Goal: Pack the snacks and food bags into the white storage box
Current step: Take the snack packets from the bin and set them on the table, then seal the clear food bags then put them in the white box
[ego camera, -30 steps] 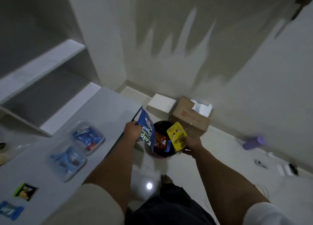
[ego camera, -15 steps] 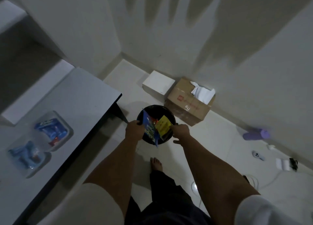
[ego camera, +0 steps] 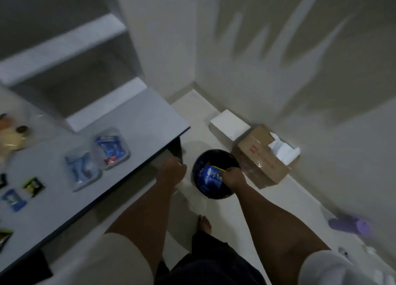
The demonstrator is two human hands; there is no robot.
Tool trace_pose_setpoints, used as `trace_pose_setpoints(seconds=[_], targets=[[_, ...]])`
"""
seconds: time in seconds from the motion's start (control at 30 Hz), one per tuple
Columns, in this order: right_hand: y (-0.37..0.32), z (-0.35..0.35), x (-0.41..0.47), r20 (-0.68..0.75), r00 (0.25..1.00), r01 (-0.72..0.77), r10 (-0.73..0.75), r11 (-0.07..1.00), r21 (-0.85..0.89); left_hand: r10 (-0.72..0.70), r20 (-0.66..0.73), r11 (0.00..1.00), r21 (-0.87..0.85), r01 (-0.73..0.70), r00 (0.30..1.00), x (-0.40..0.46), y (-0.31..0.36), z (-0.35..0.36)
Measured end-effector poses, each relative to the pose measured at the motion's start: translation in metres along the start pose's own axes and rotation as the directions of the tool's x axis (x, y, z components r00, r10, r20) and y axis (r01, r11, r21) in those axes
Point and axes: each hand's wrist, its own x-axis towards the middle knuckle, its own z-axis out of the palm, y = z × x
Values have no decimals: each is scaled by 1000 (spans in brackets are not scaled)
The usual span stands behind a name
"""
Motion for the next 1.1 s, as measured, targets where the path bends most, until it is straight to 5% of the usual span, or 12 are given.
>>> trace_pose_setpoints(seconds=[0.33,0.6,1.1], targets=[[-153,117,-76,-81,960,267,-267,964,-5,-164,-153,973,-188,134,975,-66,-159,-161],[-243,260,-157,-19,860,506,-509,858,-88,-419,-258,875,-371,311,871,-121,-339,-248],[-402,450,-176,175,783,619,-597,774,-131,-558,-256,740,-583,335,789,-77,-493,-351]])
